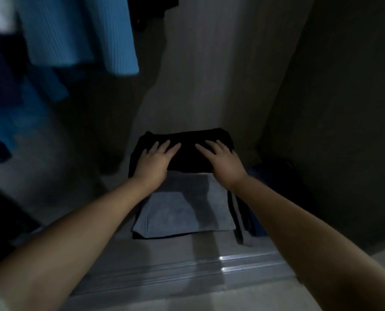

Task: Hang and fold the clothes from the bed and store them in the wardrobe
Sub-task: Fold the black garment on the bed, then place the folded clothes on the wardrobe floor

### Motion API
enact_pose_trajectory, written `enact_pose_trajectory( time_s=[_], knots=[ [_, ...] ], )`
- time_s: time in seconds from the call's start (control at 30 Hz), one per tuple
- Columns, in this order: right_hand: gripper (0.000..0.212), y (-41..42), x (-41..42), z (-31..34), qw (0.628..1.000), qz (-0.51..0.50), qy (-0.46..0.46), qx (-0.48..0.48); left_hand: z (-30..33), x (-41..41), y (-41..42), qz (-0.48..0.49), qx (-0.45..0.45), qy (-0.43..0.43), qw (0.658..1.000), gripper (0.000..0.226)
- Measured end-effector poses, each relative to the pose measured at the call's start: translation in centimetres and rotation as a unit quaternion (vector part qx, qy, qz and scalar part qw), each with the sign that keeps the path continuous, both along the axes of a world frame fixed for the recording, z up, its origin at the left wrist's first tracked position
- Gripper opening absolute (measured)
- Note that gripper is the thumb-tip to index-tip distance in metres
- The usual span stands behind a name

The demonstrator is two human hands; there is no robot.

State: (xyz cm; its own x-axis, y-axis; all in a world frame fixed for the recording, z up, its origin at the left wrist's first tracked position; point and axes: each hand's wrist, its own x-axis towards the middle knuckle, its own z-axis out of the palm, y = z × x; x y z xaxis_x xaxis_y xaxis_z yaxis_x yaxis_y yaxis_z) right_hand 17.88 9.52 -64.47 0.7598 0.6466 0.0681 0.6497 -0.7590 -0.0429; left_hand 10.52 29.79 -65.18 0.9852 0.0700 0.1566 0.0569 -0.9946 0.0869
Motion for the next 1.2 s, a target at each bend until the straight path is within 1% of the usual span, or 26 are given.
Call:
enact_pose_trajectory(
  time_s=[0.07,0.1,0.2,0.23,0.3,0.37,0.47,0.53,0.6,0.63,0.67,0.7,0.77,0.8,0.83,0.93,1.03,1.2],
  knots=[
    [0.081,0.8,-0.4,-5.1,1.0,0.002,0.008,-0.028,-4.7,-0.7,0.4,0.006,0.001,0.048,0.999,0.084],
    [0.082,0.8,-0.8,-7.8,0.998,0.002,0.037,-0.052,-7.3,-1.3,0.4,0.003,-0.005,0.089,0.996,0.089],
    [0.081,-0.3,-1.8,-15.4,0.973,0.015,0.186,-0.135,-15.1,-3.1,-0.1,-0.006,-0.038,0.236,0.971,0.101],
    [0.084,-0.8,-2.1,-16.9,0.966,0.021,0.215,-0.144,-16.9,-3.5,-0.2,0.002,-0.052,0.265,0.963,0.103],
    [0.089,-1.4,-2.0,-18.9,0.965,0.031,0.22,-0.137,-19.4,-3.5,-0.3,0.017,-0.07,0.277,0.958,0.109],
    [0.09,-1.5,-1.8,-19.2,0.967,0.038,0.213,-0.133,-19.6,-3.2,-0.2,0.016,-0.074,0.287,0.955,0.11],
    [0.09,-1.0,-1.6,-18.7,0.962,0.043,0.227,-0.144,-18.3,-3.0,0.2,0.0,-0.078,0.338,0.938,0.106],
    [0.089,-0.6,-1.3,-17.6,0.954,0.045,0.246,-0.163,-16.8,-2.2,0.3,-0.001,-0.069,0.39,0.918,0.104],
    [0.085,-0.5,-0.7,-15.7,0.949,0.036,0.267,-0.165,-14.7,-0.8,0.3,-0.007,-0.039,0.439,0.898,0.101],
    [0.082,-0.5,-0.4,-14.5,0.95,0.029,0.271,-0.152,-13.4,0.1,0.0,-0.007,-0.027,0.443,0.896,0.098],
    [0.078,-0.3,-0.1,-13.3,0.955,0.021,0.267,-0.126,-12.1,1.0,-0.4,0.0,-0.021,0.424,0.906,0.093],
    [0.073,-0.4,0.0,-11.7,0.962,0.005,0.257,-0.092,-10.6,1.9,-1.1,0.006,-0.023,0.379,0.925,0.084],
    [0.063,-0.6,0.0,-8.5,0.972,-0.037,0.228,-0.03,-7.8,3.0,-2.9,0.025,-0.062,0.252,0.966,0.063],
    [0.058,-0.7,-0.3,-6.8,0.974,-0.06,0.218,-0.014,-6.3,3.2,-4.0,0.031,-0.093,0.201,0.975,0.055],
    [0.053,-0.9,-0.8,-5.1,0.974,-0.082,0.213,-0.008,-4.7,3.2,-5.2,0.031,-0.115,0.175,0.977,0.049],
    [0.039,-1.4,-3.2,-0.1,0.964,-0.141,0.226,-0.014,0.3,2.1,-8.5,0.011,-0.132,0.172,0.976,0.042],
    [0.038,-2.2,-5.3,4.8,0.953,-0.188,0.24,-0.005,5.3,1.1,-11.1,0.005,-0.149,0.179,0.972,0.036],
    [0.036,-5.8,-6.9,13.8,0.937,-0.252,0.242,-0.009,14.1,-0.1,-14.7,-0.009,-0.165,0.16,0.973,0.027]
  ],
)
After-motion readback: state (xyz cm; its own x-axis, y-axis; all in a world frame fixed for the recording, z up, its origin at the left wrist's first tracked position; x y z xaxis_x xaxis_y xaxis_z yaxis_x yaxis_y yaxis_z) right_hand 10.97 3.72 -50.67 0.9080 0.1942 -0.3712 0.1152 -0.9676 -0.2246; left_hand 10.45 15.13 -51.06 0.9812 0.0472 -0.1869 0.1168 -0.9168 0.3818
